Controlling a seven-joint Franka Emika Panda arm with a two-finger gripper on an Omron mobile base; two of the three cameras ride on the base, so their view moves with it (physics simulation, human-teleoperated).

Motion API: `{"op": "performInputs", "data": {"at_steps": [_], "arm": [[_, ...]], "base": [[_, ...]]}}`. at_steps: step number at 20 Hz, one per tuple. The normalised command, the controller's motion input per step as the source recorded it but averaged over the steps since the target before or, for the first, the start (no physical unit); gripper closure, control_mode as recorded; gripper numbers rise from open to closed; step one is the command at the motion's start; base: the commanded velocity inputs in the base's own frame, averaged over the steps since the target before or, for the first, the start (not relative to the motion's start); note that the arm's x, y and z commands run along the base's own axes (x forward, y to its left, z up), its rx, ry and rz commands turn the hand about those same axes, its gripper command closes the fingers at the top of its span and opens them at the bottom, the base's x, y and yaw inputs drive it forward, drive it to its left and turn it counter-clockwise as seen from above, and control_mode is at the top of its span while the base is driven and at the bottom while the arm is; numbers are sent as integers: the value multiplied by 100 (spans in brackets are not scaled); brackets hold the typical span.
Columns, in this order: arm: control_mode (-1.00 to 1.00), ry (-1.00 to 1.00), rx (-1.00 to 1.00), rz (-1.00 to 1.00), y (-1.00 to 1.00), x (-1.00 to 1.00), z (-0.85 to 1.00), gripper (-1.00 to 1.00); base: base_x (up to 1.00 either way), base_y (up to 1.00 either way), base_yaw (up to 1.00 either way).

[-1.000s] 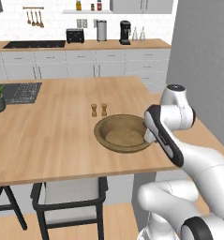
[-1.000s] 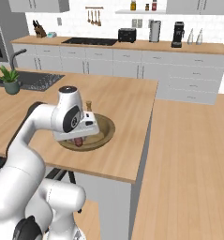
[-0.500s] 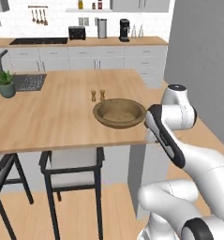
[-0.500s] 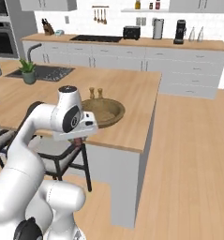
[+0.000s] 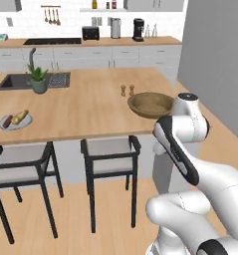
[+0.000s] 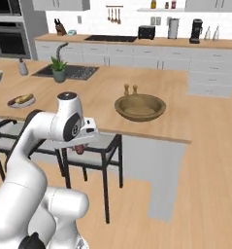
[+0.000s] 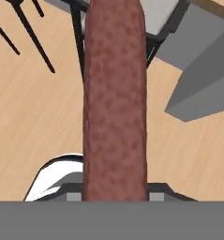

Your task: Place one bun and one sausage from the bowl on each plate.

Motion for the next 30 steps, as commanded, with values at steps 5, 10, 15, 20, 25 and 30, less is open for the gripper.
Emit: {"op": "performInputs", "data": {"at_steps": [5,10,15,20,25,30], "arm": [[100,0,0,0,0,0,0,100],[100,0,0,0,0,0,0,100],[100,0,0,0,0,0,0,100],[100,0,0,0,0,0,0,100],[100,0,0,0,0,0,0,100],[100,0,0,0,0,0,0,100]], "base": [[-24,100,-35],[-77,100,-17],[-15,100,-6],[0,100,-2],[0,100,-1],[2,100,-2]]}}
